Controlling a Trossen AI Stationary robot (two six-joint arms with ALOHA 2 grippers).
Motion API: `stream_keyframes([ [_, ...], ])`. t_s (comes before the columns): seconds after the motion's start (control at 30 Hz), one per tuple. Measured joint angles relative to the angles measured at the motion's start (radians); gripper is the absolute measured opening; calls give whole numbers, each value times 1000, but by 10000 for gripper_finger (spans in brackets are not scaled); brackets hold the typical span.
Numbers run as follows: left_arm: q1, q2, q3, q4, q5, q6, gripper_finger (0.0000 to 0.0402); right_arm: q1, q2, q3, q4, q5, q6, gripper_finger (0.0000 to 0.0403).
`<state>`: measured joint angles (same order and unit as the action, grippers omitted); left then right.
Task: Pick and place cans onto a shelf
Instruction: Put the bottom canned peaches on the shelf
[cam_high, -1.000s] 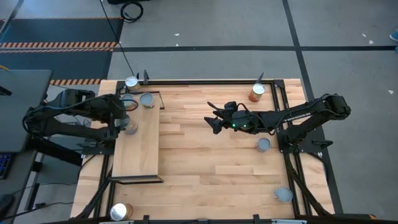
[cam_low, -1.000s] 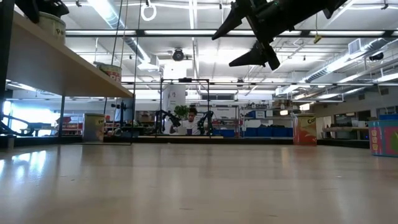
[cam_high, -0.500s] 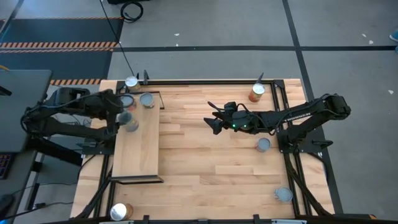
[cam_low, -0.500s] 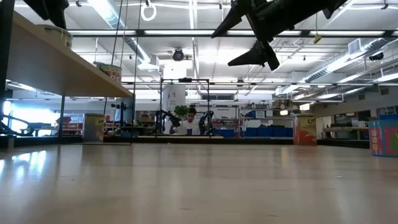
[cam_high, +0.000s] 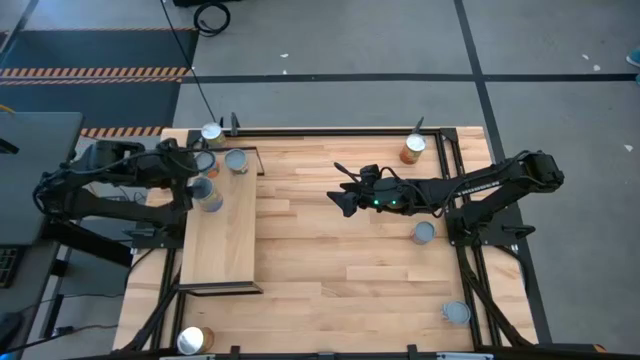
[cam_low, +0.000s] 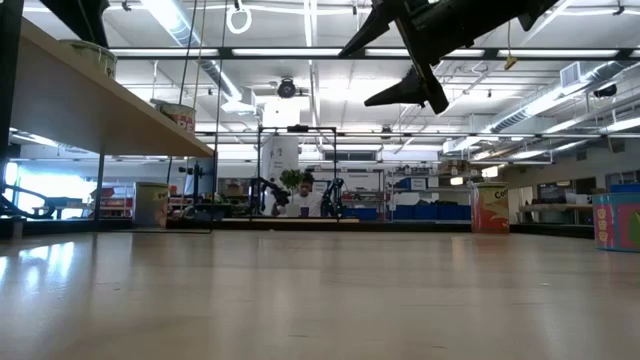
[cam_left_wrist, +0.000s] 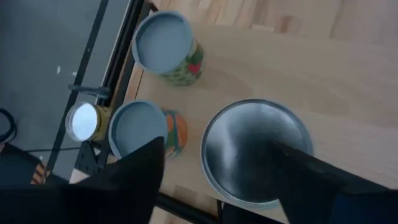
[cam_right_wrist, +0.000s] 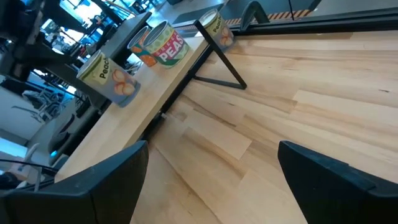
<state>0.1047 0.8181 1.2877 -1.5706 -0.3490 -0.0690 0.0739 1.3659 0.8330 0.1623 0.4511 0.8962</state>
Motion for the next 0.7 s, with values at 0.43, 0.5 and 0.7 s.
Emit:
stream_keyframes([
  [0.43,0,-2,-70,0,-27,-3,197,5,0,0,-1,0,3,366],
  [0.5,0,-8,-58,-7,-22,-3,197,10,0,0,-1,0,3,366],
  [0.7,0,-15,-45,-4,-23,52,197,28,0,0,-1,0,4,366],
])
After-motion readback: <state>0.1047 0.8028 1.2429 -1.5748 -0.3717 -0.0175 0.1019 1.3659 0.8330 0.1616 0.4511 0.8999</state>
